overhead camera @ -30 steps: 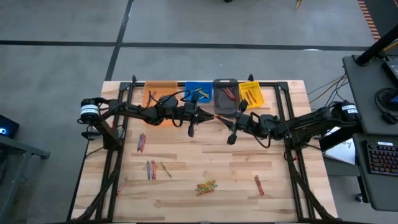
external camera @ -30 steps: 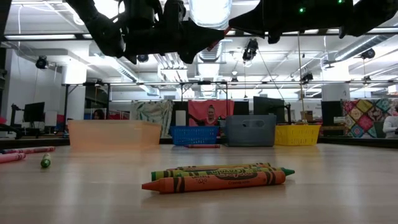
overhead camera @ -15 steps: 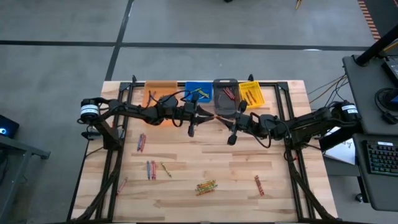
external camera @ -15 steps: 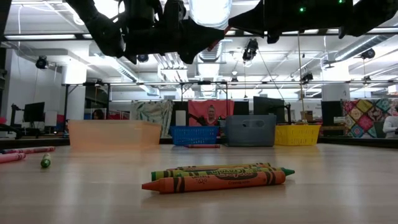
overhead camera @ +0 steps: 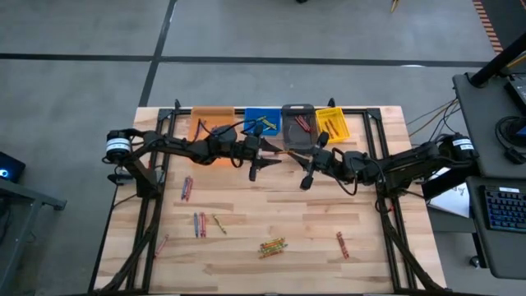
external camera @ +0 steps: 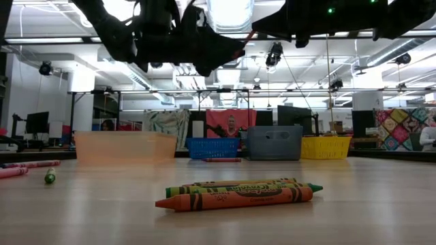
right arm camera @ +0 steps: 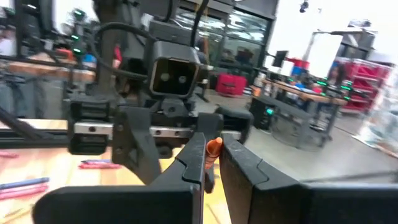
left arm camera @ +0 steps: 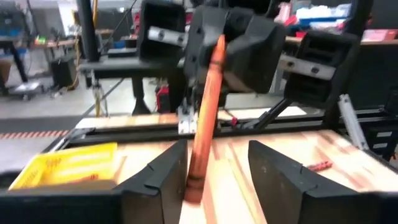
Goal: Sort crayons
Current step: Put the orange crayon into the yellow bin
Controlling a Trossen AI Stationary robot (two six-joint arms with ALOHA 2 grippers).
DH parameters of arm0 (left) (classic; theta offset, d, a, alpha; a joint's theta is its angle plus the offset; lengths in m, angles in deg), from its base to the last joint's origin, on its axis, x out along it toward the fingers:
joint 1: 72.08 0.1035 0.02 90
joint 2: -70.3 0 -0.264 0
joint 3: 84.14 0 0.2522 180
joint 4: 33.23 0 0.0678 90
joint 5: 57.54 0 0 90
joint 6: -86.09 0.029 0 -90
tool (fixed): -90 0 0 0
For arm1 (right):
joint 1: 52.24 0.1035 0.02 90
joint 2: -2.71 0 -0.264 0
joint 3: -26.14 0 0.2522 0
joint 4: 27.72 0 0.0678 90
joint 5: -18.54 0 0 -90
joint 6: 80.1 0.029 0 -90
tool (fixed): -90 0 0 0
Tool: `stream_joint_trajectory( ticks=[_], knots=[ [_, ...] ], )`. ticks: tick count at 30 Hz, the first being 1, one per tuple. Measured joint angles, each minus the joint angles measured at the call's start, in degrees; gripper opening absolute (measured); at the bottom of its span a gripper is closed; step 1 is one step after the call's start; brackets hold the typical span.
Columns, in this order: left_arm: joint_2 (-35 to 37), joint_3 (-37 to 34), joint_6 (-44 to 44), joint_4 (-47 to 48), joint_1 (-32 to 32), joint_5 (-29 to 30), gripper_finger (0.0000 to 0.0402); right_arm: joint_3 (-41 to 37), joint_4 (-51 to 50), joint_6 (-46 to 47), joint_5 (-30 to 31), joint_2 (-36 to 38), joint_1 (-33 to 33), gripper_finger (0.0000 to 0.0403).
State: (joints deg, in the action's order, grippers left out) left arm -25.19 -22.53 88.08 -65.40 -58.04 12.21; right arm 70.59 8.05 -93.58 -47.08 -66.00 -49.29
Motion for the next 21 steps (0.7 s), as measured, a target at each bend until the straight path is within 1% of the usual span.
stream_joint_trajectory(
  ticks=[3, 7, 11, 14, 17, 21],
  knots=[
    [0.0, 0.0, -1.3, 3.0, 1.1, 0.2, 0.0162, 0.0, -1.4, 0.2, 2.5, 0.9, -0.6, 0.0025],
    [0.8, 0.0, -2.8, 8.3, 2.8, 0.4, 0.0166, 0.0, -4.4, 2.6, 3.1, 3.0, -3.1, 0.0025],
    [1.6, 0.0, -3.9, 13.5, 4.6, 4.3, 0.0166, 0.0, -7.1, 4.3, 2.9, 4.1, -6.2, 0.0025],
    [2.5, 0.0, -4.1, 16.1, 5.6, 4.9, 0.0166, 0.1, -9.5, 5.1, 2.8, 4.9, -9.1, 0.0025],
    [3.2, 0.0, -4.1, 16.5, 5.9, 4.8, 0.0166, 2.5, -16.1, 6.7, 2.7, 4.9, -12.6, 0.0025],
    [4.1, 0.0, -4.1, 16.1, 5.9, 4.9, 0.0166, 8.4, -29.2, 8.7, 2.2, 4.8, -17.6, 0.0025]
  ],
)
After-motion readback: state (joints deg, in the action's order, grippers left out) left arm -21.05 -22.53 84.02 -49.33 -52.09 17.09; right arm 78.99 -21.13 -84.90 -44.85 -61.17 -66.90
